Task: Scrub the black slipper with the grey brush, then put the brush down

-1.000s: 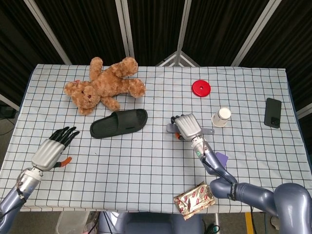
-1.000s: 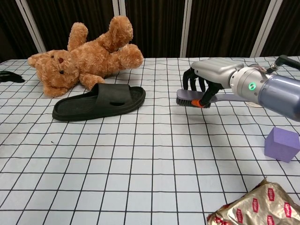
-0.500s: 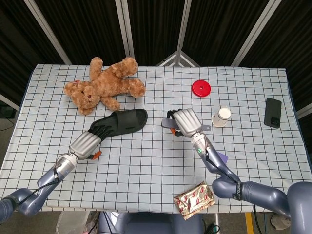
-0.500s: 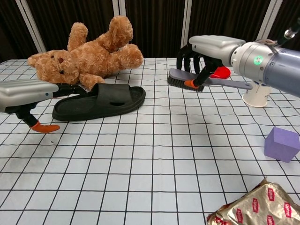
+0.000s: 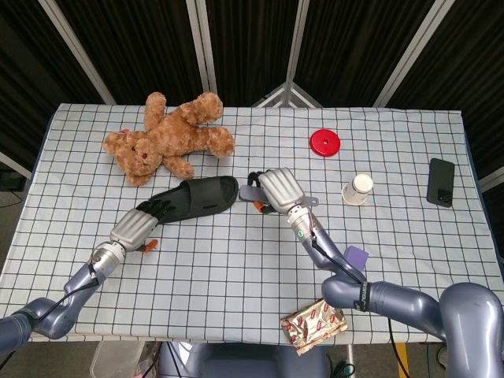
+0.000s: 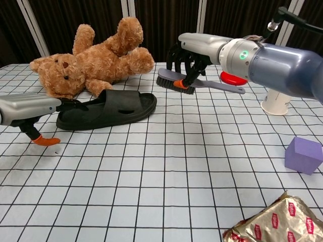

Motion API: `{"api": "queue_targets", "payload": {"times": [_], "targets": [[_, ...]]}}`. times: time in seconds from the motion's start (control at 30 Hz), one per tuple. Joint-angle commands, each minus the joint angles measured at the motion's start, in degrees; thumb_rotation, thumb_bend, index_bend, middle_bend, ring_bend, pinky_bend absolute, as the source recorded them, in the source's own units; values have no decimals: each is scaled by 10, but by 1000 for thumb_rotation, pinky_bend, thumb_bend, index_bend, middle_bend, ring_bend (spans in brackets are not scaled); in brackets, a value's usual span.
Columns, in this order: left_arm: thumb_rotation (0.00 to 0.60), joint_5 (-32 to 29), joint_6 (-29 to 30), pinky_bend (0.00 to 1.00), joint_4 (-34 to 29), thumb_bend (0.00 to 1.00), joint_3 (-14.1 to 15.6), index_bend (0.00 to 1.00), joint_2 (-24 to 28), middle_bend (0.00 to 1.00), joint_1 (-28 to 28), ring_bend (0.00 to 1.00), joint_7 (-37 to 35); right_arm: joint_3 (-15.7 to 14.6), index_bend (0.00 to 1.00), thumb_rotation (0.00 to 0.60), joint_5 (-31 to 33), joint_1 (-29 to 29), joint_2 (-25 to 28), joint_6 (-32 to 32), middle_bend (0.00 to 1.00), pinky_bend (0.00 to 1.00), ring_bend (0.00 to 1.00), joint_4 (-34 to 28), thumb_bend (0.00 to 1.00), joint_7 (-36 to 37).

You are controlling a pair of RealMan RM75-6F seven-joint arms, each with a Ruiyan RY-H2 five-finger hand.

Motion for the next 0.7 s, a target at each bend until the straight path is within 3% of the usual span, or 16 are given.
{"api": "queue_targets", "payload": {"times": [0.03, 0.7], "targets": [[585, -2, -11, 107, 15, 547, 5, 34, -4, 30, -7, 31, -9, 2, 761, 600, 7, 9, -11, -9, 622, 654, 574, 14, 579, 6], [563, 19, -32, 107, 97, 565, 29, 48, -33, 35, -21, 34, -86, 17, 765, 600, -4, 38, -75, -8, 628, 659, 583, 72, 588, 82]]}}
